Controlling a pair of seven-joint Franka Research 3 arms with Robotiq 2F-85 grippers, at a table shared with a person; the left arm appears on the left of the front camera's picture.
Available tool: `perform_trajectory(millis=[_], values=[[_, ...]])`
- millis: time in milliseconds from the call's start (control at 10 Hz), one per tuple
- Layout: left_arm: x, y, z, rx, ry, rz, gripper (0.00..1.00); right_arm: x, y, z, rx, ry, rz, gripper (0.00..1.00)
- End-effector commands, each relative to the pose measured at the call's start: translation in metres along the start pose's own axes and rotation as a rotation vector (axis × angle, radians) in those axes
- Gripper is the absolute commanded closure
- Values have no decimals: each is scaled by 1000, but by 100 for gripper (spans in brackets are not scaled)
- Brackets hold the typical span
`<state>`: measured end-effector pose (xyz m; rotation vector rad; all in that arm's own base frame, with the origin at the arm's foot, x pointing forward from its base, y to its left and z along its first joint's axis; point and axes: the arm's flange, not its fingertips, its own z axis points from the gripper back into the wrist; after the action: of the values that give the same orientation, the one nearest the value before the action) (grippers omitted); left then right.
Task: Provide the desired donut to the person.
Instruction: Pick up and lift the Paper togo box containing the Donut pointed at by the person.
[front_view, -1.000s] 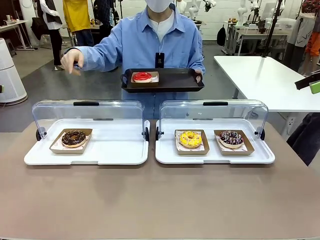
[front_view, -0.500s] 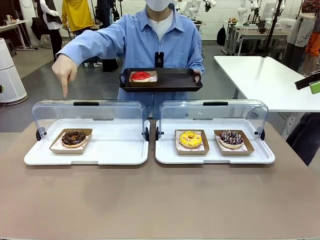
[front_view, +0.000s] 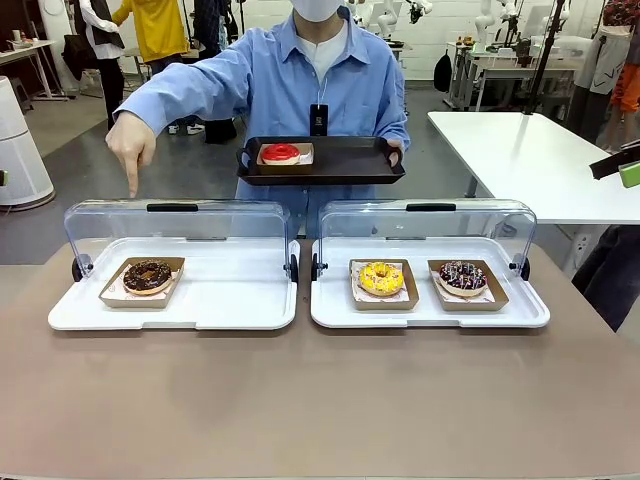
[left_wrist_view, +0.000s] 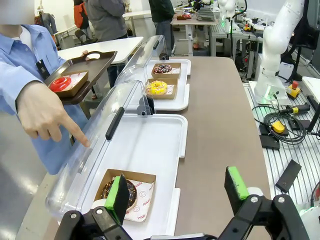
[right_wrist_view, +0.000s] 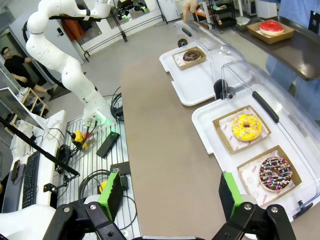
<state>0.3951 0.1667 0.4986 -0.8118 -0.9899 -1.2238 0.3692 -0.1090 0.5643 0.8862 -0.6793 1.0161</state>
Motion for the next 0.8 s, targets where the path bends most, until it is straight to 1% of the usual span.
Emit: perform_trajectory(millis=[0,400,500,600,700], values=[[2,0,2,0,2,6,0,1,0,-1,12,-14,14,0],[0,0,0,0,0,0,0,1,0,-1,12,-14,14,0],[22,-5,-5,-4,105,-36,0,1,0,-1,12,-14,14,0],[40,-8,-14,9,201,-101,0,1,0,-1,12,-14,14,0],[59,-10,-25,-29,290,-152,0,1,0,-1,12,-14,14,0]])
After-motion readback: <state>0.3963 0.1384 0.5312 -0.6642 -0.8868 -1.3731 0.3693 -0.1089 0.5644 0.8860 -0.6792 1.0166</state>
